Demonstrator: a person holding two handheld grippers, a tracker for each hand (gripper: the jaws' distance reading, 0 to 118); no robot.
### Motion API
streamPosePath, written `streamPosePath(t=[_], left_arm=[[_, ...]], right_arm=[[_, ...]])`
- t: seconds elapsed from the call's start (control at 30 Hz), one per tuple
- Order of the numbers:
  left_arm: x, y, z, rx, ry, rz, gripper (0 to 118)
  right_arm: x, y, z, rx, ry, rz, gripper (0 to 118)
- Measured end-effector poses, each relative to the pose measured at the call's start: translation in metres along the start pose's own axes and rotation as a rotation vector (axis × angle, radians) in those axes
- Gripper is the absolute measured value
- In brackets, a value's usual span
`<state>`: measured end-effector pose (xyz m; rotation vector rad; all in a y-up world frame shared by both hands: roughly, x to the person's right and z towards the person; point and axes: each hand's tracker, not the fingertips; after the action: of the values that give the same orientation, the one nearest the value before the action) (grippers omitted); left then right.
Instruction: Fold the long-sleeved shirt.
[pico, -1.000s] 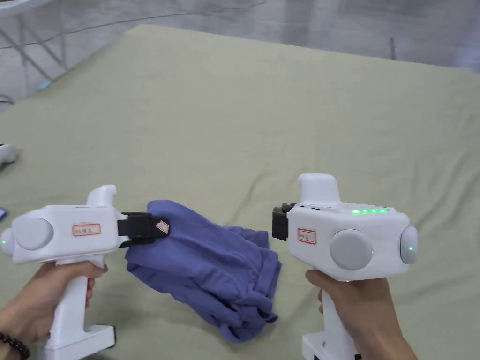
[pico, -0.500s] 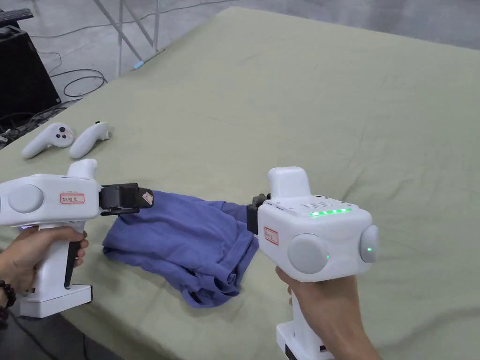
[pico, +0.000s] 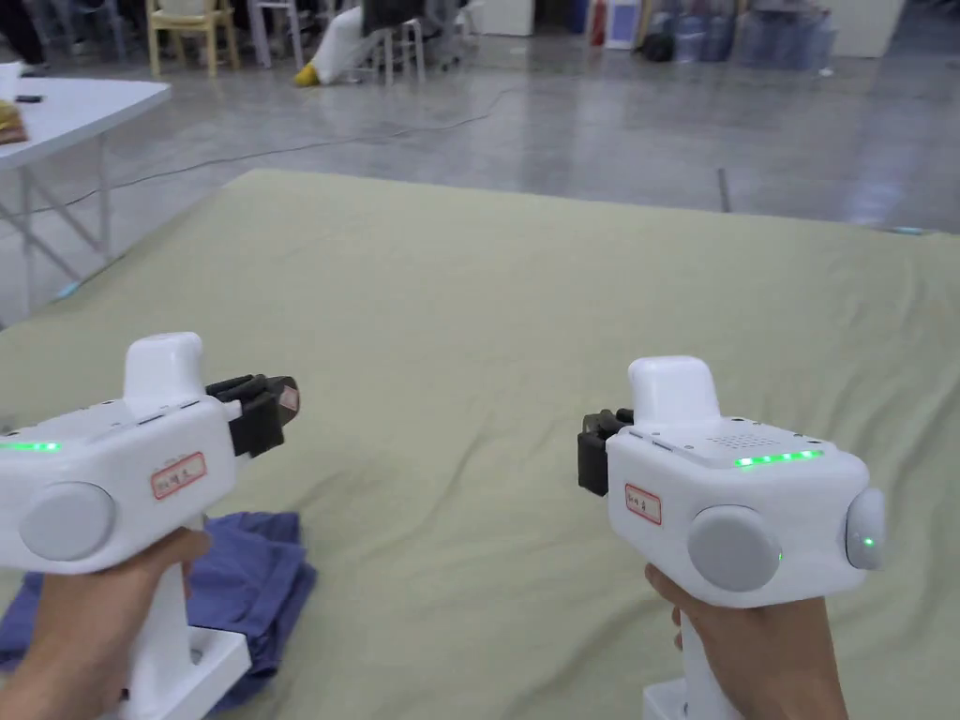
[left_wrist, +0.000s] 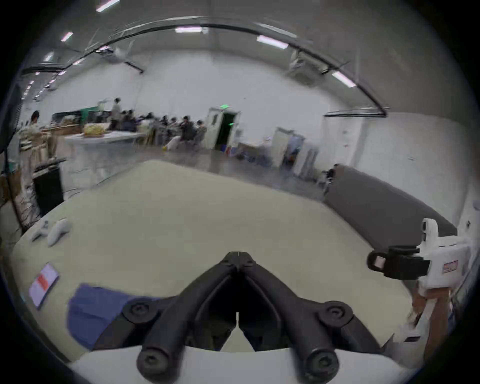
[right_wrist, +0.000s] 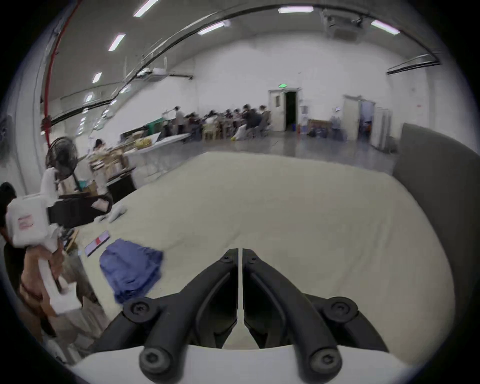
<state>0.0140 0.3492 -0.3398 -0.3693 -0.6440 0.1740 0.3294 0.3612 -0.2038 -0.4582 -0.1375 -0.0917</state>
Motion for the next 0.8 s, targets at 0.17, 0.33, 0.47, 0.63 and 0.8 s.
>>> streamPosePath(t=[0.17, 0.33, 0.47, 0.63, 0.8], left_arm=[[0.113, 0.007, -0.025, 0.108, -0.025, -0.181, 0], [0.162, -0.012, -0.035, 0.097, -0.077, -0.165, 0], [0.179, -0.048, -0.025, 0.179, 0.061, -0.243, 0], [0.177, -0.078, -0.015, 0.210, 0.074, -0.259, 0], [0.170, -0.093, -0.010, 0.182, 0.133, -0.267, 0]], right_arm=[[0.066, 0.019, 0.056, 0.127, -0.192, -0.032, 5], [0.110, 0.008, 0.100, 0.243, -0.321, -0.038, 5], [0.119, -0.014, 0.115, 0.284, -0.360, -0.025, 5], [0.111, -0.039, 0.117, 0.359, -0.400, -0.019, 5], [0.107, -0.070, 0.109, 0.359, -0.417, -0.008, 5]])
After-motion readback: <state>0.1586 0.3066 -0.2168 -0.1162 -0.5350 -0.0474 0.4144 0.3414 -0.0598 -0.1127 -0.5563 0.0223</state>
